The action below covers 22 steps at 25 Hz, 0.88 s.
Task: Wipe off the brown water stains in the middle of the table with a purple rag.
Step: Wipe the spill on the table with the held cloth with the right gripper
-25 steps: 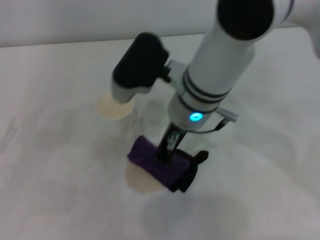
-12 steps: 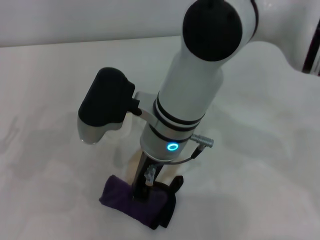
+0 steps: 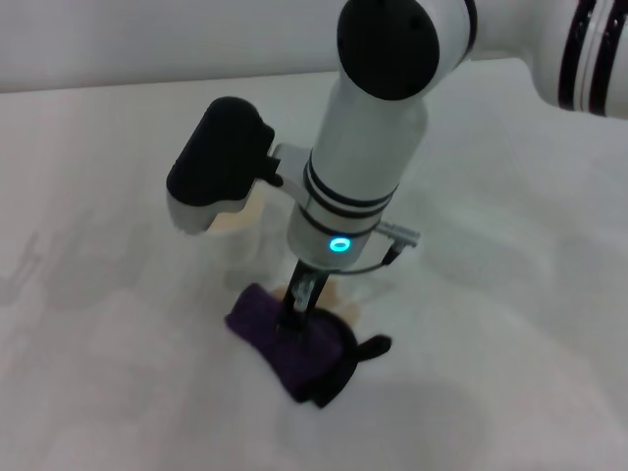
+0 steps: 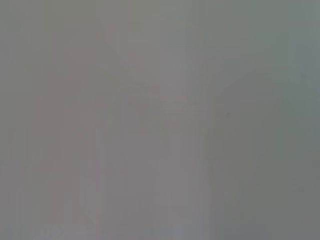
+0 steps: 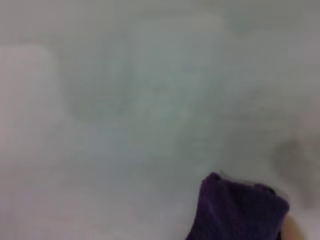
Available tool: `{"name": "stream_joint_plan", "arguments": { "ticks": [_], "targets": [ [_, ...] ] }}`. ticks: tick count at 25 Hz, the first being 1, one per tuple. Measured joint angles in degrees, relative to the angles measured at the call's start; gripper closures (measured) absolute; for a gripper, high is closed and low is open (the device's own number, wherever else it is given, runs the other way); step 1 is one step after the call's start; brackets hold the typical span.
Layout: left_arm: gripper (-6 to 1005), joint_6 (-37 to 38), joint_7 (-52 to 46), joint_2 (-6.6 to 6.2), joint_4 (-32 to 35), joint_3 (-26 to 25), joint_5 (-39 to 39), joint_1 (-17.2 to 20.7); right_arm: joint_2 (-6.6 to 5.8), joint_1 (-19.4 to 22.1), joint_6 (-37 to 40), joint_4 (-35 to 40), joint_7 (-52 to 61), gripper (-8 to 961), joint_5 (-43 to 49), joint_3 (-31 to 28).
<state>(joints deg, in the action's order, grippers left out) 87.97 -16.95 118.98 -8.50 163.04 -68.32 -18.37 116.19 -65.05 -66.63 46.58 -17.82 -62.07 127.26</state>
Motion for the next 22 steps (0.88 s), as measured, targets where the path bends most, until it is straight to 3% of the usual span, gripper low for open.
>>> {"name": "stream_joint_plan", "arguments": {
  "ticks": [12, 16, 22],
  "targets": [
    [107, 0.0, 0.0, 0.03, 0.0, 0.0, -0.3, 0.3, -0.01, -0.2, -4.3, -0.5, 8.1, 865, 17.3, -5.5],
    [107, 0.0, 0.0, 0.03, 0.0, 0.0, -0.3, 0.0, 0.0, 0.2, -4.6, 0.1, 7.1, 865, 14.6, -4.3],
    [107, 0.0, 0.0, 0.02, 0.0, 0.0, -0.1, -0.3, 0.0, 0.6, -4.3, 1.5, -0.5, 865, 1.7, -1.3]
  ]
}}
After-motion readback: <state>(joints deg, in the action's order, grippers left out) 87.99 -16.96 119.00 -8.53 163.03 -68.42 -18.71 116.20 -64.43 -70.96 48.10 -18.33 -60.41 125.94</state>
